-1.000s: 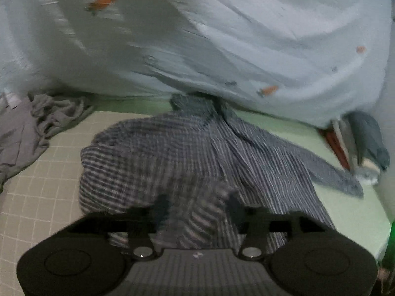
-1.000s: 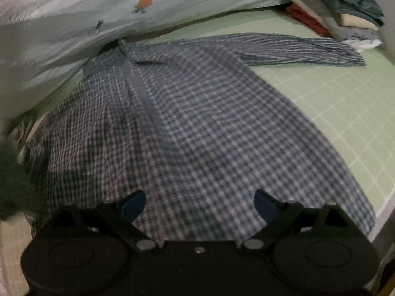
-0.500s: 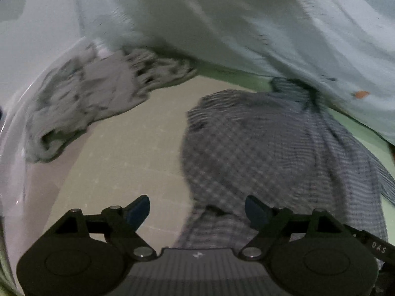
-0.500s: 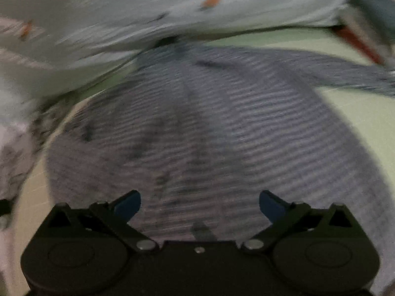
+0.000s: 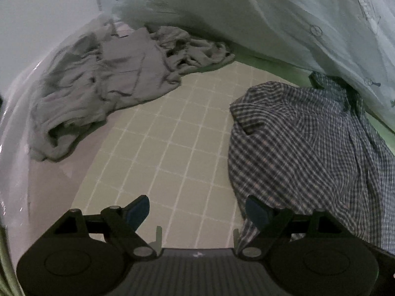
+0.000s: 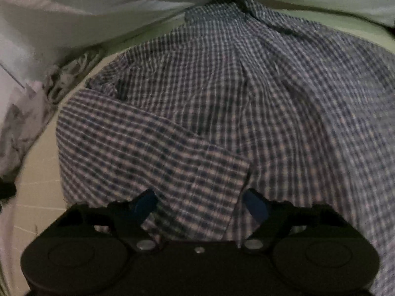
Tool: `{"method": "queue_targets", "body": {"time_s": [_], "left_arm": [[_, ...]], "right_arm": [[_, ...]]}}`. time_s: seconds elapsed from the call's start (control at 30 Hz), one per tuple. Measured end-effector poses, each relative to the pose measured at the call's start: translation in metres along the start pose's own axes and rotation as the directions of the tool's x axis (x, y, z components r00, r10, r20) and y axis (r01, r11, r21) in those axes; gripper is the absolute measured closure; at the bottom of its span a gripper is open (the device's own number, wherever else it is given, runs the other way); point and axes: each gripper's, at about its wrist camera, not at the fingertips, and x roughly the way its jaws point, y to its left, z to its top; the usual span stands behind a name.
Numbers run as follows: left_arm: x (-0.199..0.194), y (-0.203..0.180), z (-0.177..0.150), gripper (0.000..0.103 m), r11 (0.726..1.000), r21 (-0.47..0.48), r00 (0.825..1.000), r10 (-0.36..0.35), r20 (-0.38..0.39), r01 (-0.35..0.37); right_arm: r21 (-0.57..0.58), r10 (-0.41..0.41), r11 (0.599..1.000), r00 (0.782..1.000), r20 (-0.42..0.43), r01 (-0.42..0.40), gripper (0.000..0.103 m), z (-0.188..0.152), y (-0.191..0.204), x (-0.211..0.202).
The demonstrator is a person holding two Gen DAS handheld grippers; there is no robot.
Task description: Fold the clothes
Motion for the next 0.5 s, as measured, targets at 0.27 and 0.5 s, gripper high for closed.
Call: {"method": "queue_targets", "body": {"time_s": [0.27, 0.5], "left_arm": [[0.008, -0.034, 0.004, 0.018, 0.998, 0.059, 1.0, 0.017, -0.018, -0.016], [-0.014, -0.06, 0.005, 0.018, 0.994, 0.044, 0.995, 0.096, 0.027, -0.097]], "right_arm": [[-0.038, 0.05, 0.998, 0.997, 0.061, -0.048, 0.101, 0.007, -0.021, -0.021], [0.057, 0.025, 0.998, 0.972, 0.233, -0.039, 0.101, 0.054, -0.092, -0.059]]}}
